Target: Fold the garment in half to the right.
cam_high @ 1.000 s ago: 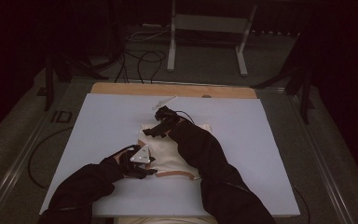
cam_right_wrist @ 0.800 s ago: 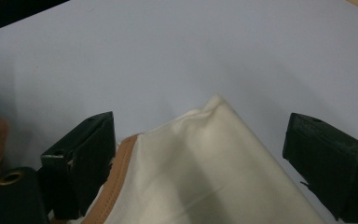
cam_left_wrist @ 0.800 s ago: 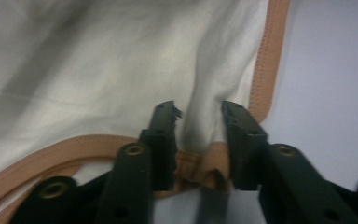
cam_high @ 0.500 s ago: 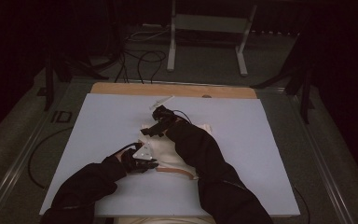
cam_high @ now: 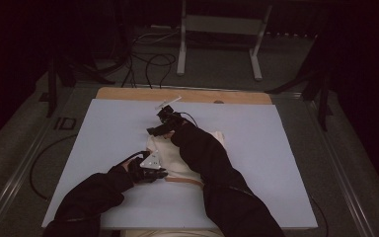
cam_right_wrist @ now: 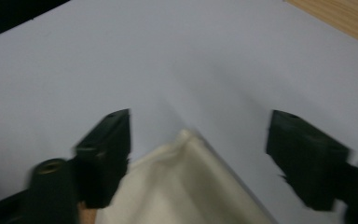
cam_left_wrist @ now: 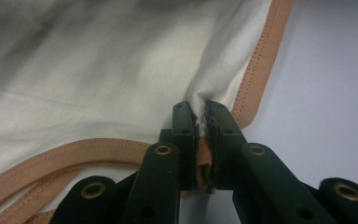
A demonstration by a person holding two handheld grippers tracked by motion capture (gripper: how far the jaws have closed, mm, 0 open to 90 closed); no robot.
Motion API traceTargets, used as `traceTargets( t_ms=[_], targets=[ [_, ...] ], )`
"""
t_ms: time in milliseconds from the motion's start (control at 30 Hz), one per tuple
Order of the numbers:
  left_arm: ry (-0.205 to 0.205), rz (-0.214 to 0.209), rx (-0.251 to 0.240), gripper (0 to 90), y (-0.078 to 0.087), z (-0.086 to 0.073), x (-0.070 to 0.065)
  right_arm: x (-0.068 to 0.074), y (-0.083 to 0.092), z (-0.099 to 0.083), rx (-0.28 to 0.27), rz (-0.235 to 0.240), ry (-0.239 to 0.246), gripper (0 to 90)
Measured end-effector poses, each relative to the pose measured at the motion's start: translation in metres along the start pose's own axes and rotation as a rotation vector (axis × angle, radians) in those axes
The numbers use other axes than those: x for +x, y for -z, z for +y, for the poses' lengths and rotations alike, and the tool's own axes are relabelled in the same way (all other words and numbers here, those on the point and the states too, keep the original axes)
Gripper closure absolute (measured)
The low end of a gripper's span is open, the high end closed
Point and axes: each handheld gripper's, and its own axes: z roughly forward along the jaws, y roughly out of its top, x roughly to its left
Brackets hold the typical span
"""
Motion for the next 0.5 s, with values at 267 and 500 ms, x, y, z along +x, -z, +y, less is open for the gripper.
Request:
traceTargets(
  t_ms=[267, 500],
  targets=[
    [-0.002, 0.001, -0.002, 83.3, 0.0, 0.0, 0.0, 0.001, -0.02, -0.002, 0.07, -0.005, -0.039, 44.3],
    [-0.002, 0.002, -0.003, 83.4, 0.0, 0.0, 0.0, 0.004, -0.03, -0.004, 0.089, -0.031, -0.031, 53.2]
  ],
)
